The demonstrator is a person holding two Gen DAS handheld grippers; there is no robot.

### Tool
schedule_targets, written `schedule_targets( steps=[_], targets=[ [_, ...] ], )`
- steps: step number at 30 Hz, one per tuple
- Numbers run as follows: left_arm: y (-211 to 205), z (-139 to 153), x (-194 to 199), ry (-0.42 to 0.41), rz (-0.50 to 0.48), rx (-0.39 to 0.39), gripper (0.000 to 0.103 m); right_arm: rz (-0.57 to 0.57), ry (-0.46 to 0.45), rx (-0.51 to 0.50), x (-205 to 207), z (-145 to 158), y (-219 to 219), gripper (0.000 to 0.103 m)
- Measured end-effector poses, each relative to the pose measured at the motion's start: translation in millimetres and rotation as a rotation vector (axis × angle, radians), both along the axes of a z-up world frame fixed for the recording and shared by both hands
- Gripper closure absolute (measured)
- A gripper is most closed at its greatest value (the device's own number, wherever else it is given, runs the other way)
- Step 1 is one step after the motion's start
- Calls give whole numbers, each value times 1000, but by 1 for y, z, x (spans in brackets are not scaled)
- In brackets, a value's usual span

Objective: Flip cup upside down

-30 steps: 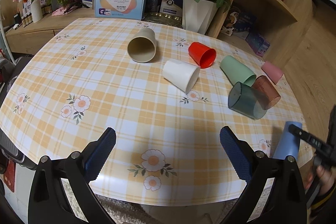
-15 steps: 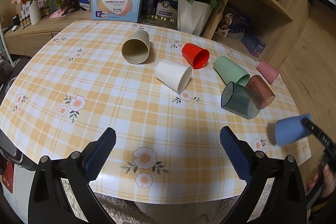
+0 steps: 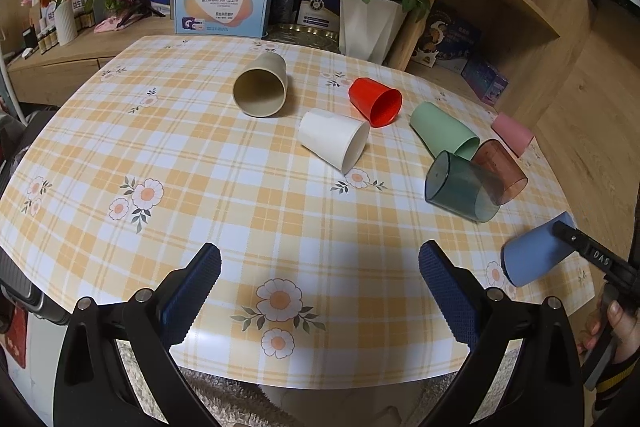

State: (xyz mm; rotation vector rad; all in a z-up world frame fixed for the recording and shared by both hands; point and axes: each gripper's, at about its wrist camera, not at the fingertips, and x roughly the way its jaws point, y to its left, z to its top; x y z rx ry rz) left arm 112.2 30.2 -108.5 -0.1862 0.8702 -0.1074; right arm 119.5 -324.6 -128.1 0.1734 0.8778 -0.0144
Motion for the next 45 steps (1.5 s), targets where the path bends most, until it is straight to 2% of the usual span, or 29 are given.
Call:
schedule_targets(
  steps=[12,20,25,30,33,35,40,45],
  targets=[
    [0,0,0,6,-6,2,6,53,-18,-98,2,-2,32,49],
    [0,1,0,5,1,-2,6,48,0,-90,4,-1,32,48],
    [-1,14,-1,-36,-10,36,6,41,7,-82,6,4,32,48],
    [4,43,-4,-109,-47,55,6,48,-64,-44,-4,36,33,46],
    [8,70,-11,-169,-59,74,6,67,-109,-26,-13,59,37,36],
    [8,88,-17,-208,-54,104,6,70,-151,-20,-25,80,42,17],
    [5,130,-41,-305,-73,146,6,49,-259,-32,-59,130,50,15],
    [-6,158,-66,-377,-68,213,6,35,-331,-37,-89,161,57,15]
  ],
)
